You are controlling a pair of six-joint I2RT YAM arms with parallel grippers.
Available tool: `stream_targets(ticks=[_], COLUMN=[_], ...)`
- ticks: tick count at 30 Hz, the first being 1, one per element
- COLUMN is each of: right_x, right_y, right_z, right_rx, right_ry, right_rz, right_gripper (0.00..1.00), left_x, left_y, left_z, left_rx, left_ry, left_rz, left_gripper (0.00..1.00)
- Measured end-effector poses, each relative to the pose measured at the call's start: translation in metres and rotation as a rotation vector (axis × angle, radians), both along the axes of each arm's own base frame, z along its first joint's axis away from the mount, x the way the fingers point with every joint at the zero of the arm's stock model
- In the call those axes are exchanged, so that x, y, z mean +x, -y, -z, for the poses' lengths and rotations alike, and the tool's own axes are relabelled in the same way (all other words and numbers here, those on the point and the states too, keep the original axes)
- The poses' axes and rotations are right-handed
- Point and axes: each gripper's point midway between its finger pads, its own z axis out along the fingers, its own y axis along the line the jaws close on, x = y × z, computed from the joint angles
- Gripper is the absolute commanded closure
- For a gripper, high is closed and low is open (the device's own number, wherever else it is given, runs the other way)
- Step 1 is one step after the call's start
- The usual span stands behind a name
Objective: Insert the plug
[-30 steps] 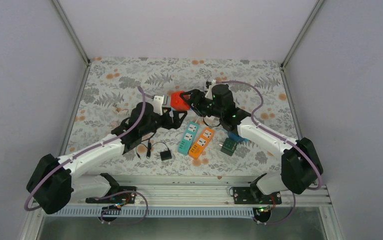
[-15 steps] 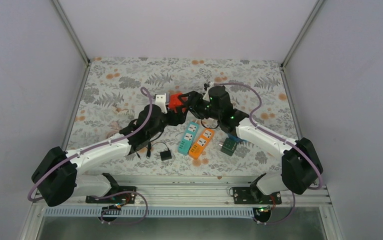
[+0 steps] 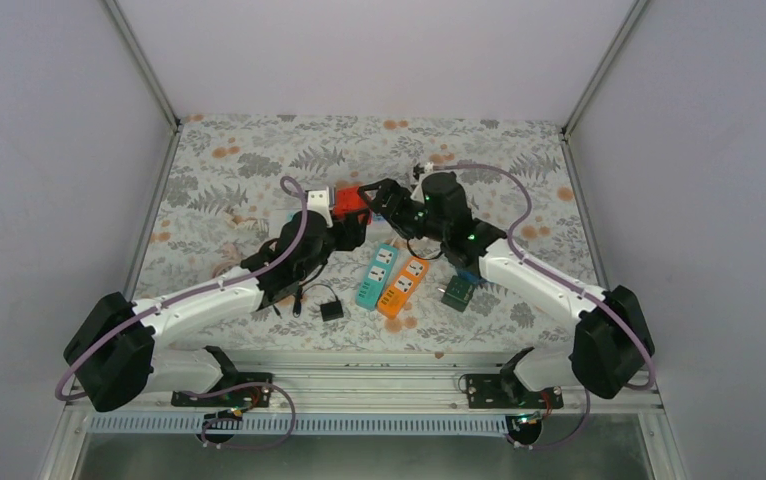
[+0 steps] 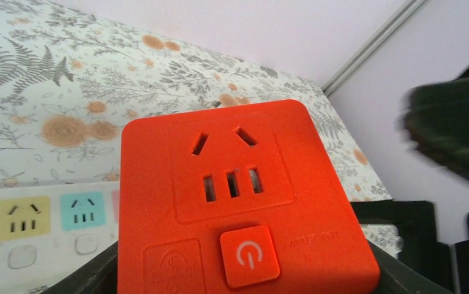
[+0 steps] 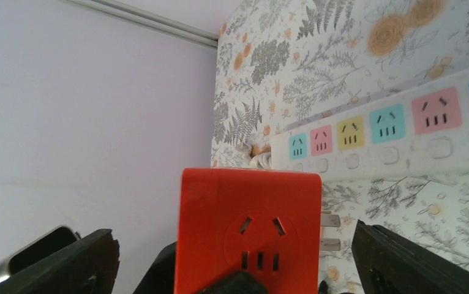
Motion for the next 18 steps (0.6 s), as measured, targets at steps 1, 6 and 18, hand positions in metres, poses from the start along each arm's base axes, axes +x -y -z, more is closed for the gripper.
stream_targets(ticks=[1, 6, 18], right_x=[0.0, 0.008, 0.004], right_y=[0.002, 0.034, 0.051], right_z=[0.0, -0.016, -0.004], right_rx=[-0.014, -0.05, -0.318], right_ry=[0.009, 0.114, 0.42], right_rz=[0.001, 0.041, -0.1], right_gripper=[0.0, 0.0, 0.02], left_x=[0.001, 0.004, 0.022], left_y=[-0.001, -0.009, -0.065], left_z=[0.001, 0.008, 0.013], left_rx=[0.011, 0.081, 0.219], left_ry=[0.0, -0.031, -0.106], left_rz=[-0.003, -0.002, -0.09], left_gripper=[0.43, 0.43, 0.43])
